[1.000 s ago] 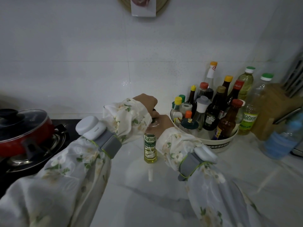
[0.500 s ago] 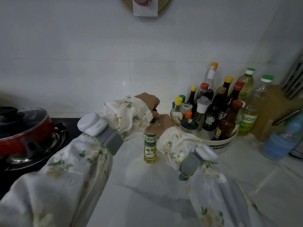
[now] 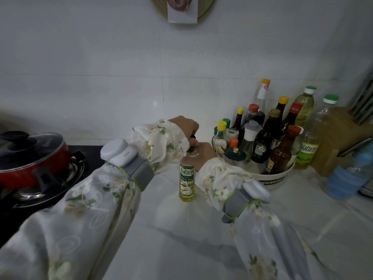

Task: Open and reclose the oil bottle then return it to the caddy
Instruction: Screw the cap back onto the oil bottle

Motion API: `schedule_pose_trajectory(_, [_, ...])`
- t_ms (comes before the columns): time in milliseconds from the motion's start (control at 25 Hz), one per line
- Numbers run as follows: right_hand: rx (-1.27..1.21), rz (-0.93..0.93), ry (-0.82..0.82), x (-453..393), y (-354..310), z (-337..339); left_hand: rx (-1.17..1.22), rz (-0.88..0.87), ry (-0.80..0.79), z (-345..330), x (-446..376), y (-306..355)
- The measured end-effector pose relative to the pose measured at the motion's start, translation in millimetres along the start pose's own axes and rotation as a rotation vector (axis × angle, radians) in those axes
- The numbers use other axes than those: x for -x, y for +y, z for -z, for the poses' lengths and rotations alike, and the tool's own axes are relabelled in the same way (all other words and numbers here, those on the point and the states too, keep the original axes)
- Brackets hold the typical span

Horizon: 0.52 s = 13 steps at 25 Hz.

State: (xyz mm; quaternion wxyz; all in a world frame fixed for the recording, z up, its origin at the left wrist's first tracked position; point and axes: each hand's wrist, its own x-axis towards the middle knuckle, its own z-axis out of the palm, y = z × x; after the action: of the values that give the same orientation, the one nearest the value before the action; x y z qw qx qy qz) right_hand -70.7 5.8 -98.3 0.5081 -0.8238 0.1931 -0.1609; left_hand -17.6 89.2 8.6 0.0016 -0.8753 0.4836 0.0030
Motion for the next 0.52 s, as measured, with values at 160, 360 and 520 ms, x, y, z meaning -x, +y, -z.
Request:
schedule_pose_trajectory(160, [-0.164,0.002,-0.010,9.7,4.5,0.2,0.023,0.017,0.017,-2.8,1.3,-1.7])
schedule_pose_trajectory(360, [-0.237,-0.046,0.067,21.0,17.7,-12.0,0.062,0.028,0.051,-4.9,4.3,-1.4])
schedule_pose_trajectory(520, [-0.253,-0.091,0.165,18.9,20.4,-18.1,0.088,0.057,0.109,-15.7,3.3,-3.9])
